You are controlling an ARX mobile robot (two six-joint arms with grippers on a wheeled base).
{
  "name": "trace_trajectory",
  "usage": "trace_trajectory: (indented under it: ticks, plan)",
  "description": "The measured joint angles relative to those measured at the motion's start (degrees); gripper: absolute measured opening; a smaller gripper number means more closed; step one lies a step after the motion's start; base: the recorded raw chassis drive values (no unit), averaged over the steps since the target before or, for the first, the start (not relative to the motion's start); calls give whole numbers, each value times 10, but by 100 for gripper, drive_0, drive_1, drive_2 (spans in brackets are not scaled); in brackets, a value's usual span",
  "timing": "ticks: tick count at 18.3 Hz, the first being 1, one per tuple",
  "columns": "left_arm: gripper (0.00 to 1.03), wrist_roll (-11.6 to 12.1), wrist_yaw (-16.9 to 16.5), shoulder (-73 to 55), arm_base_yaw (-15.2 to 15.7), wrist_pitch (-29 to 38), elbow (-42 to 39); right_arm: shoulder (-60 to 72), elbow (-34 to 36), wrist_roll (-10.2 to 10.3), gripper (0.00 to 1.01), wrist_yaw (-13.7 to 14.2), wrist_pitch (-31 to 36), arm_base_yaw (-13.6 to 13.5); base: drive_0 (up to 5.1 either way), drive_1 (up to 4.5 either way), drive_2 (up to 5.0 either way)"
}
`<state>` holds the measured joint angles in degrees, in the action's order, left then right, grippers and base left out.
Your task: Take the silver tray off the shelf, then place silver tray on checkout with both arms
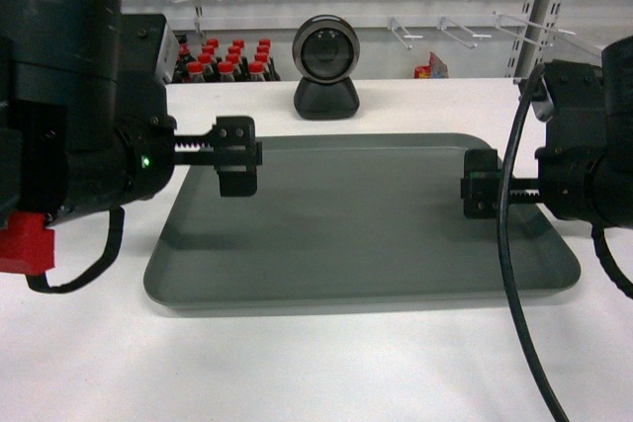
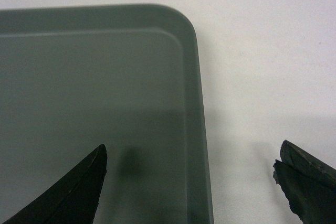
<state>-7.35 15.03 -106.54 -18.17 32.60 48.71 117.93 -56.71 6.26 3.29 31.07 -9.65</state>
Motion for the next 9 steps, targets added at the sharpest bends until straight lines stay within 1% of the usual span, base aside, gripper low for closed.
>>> trace_trajectory:
  ticks: [2, 3, 4, 5, 6, 8, 9]
  plan:
    - [98, -6, -12, 47, 0, 11, -10, -49, 11, 16, 98, -8, 12, 4, 0, 0, 0]
    - [98, -8, -17, 67, 1, 16, -15, -70, 18, 21, 98, -17, 25, 7, 0, 0, 0]
    - [98, -10, -23, 95, 3, 23, -23, -97, 26, 25, 98, -20, 40, 8, 0, 0, 0]
    - [98, -3, -24, 117, 3, 41, -33, -118, 35, 25, 98, -20, 59, 12, 0, 0, 0]
    - [98, 3, -28, 154, 6, 30, -40, -150, 51, 25, 98, -20, 82, 13, 0, 0, 0]
    - [98, 6, -26, 219, 17, 25, -61, -209, 82, 25, 98, -23, 97, 15, 0, 0, 0]
    - [98, 8, -25, 258, 25, 18, -77, -263, 106, 25, 98, -26, 100, 14, 0, 0, 0]
